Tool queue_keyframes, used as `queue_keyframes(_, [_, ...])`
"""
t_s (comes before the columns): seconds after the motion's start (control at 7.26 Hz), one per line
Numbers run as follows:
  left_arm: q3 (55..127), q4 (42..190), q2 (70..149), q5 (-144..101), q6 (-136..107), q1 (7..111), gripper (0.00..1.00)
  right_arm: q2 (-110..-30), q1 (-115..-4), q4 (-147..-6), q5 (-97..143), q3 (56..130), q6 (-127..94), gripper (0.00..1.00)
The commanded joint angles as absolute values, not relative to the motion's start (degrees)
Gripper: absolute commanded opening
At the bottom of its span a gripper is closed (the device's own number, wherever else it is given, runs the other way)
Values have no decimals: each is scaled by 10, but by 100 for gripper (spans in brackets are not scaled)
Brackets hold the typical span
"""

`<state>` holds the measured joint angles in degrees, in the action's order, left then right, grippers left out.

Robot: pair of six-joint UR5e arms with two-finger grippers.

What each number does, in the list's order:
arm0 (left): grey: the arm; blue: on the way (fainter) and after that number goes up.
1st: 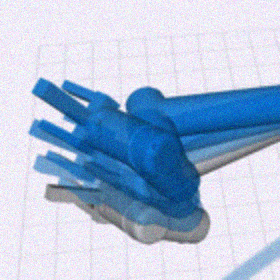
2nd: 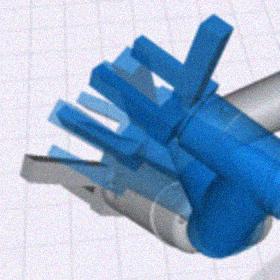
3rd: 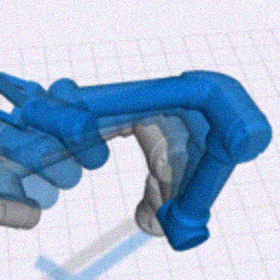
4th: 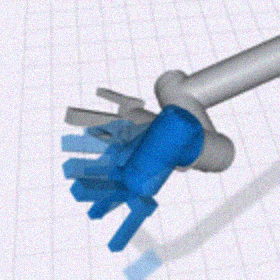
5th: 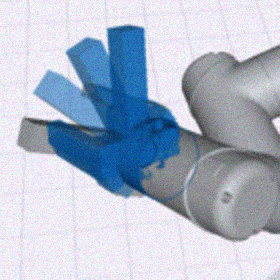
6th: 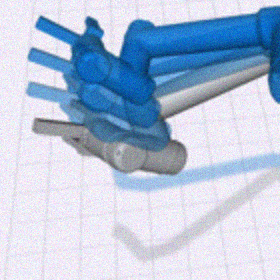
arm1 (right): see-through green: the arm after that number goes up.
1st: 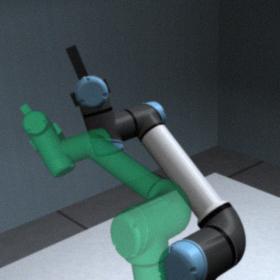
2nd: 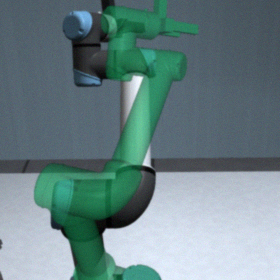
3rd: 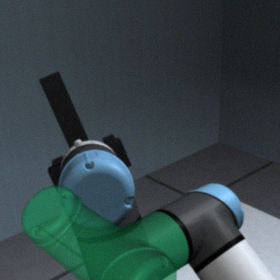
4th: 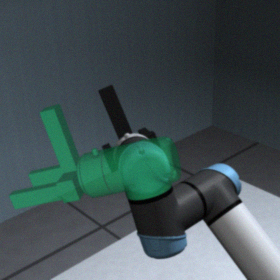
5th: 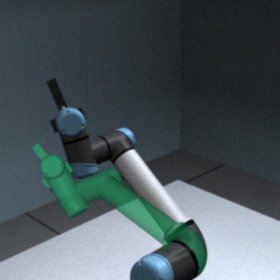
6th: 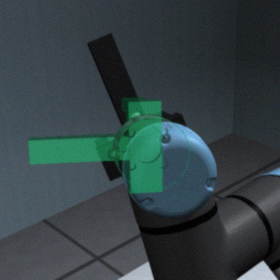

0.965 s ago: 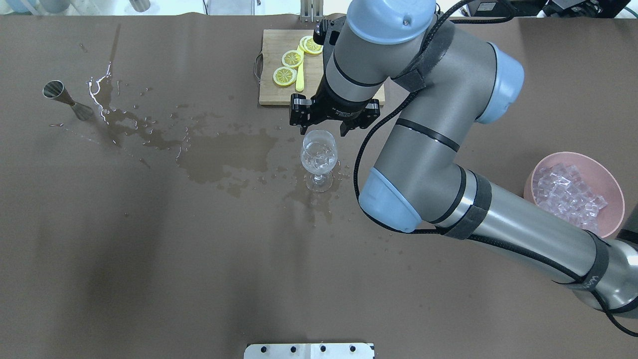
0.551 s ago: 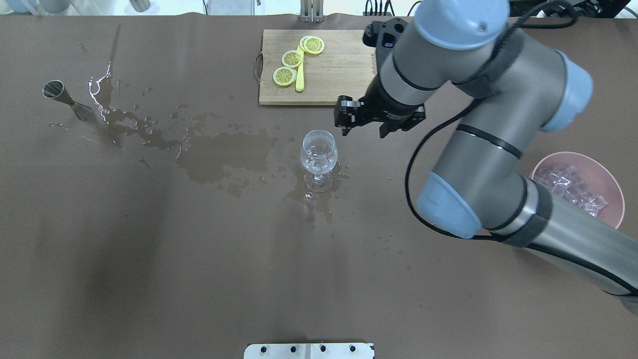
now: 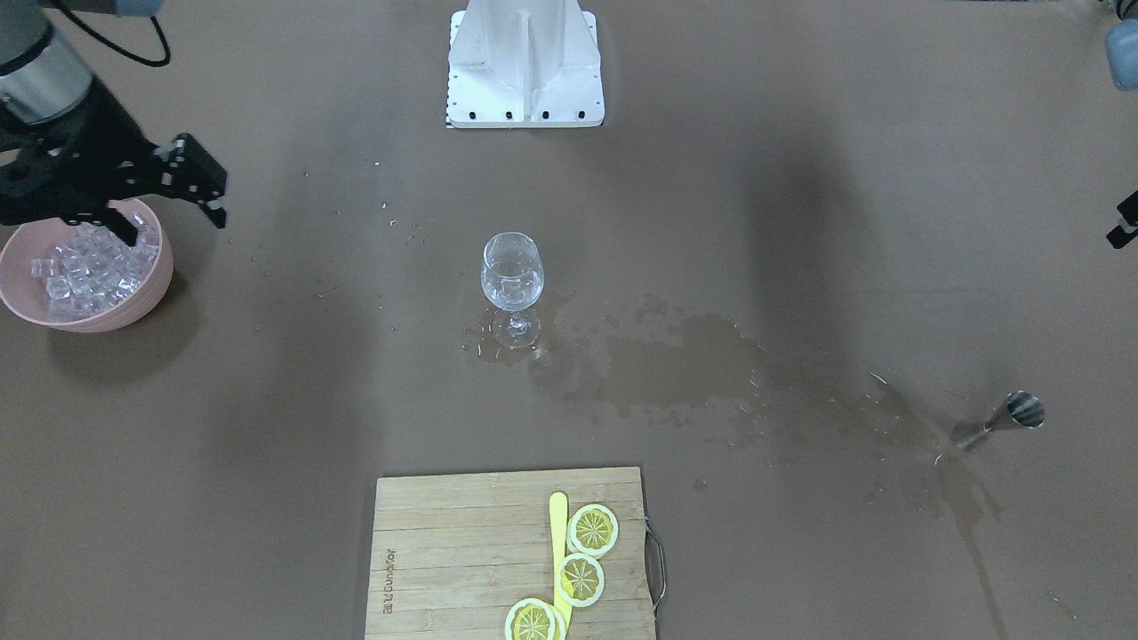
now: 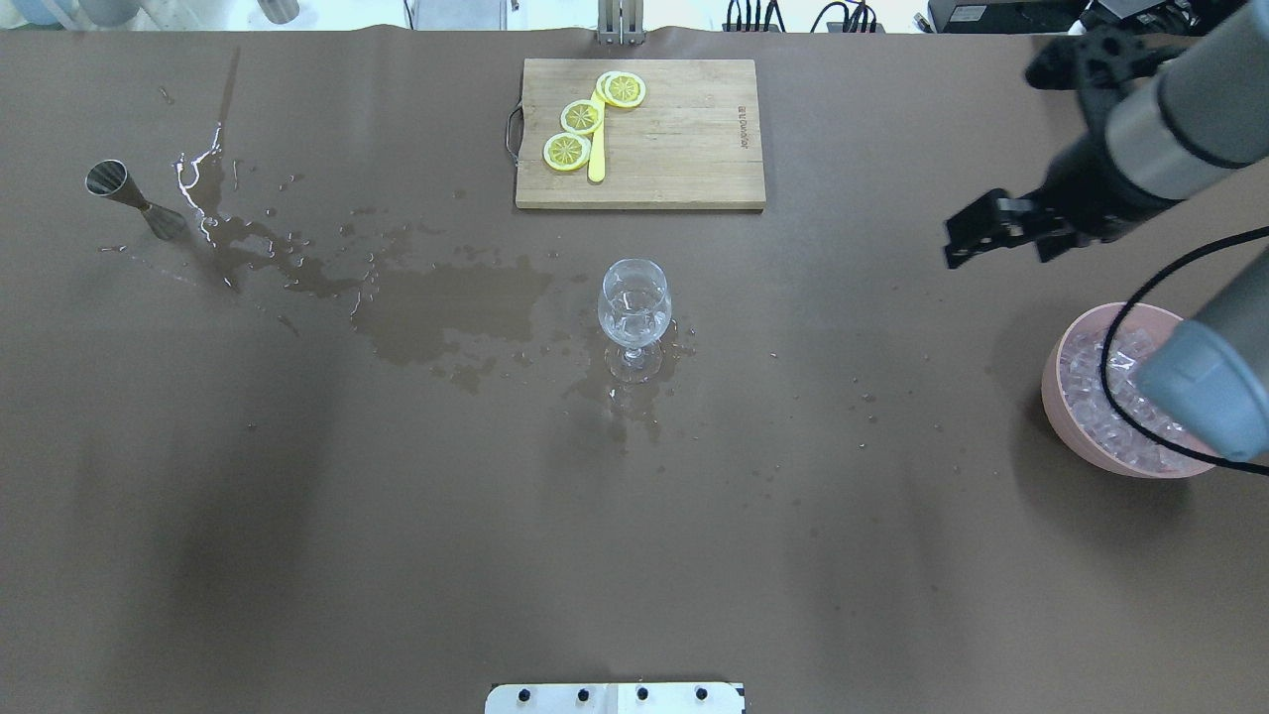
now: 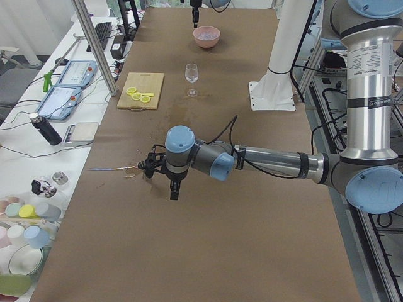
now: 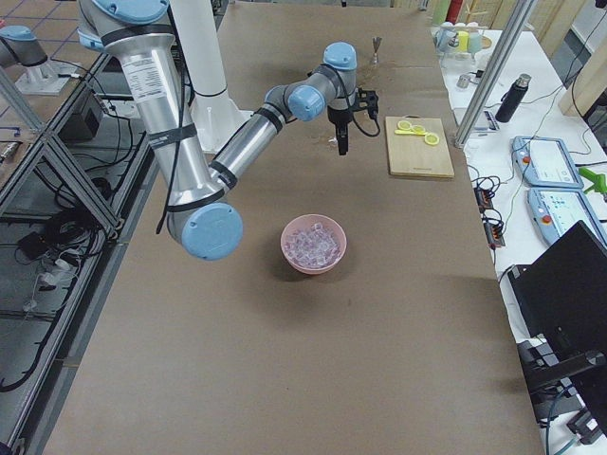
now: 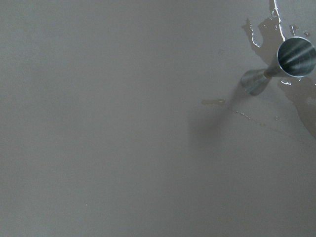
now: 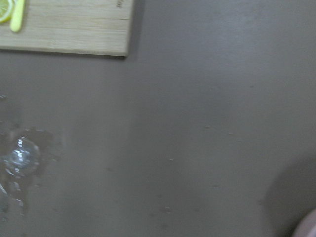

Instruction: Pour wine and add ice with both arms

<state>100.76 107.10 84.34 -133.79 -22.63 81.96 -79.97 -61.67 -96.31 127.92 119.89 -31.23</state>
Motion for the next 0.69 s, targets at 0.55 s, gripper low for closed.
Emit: queue_keyframes(0.55, [1068,1067,810,-1344,-226,824,98,-916,-840,-959,1337,1013,149,100])
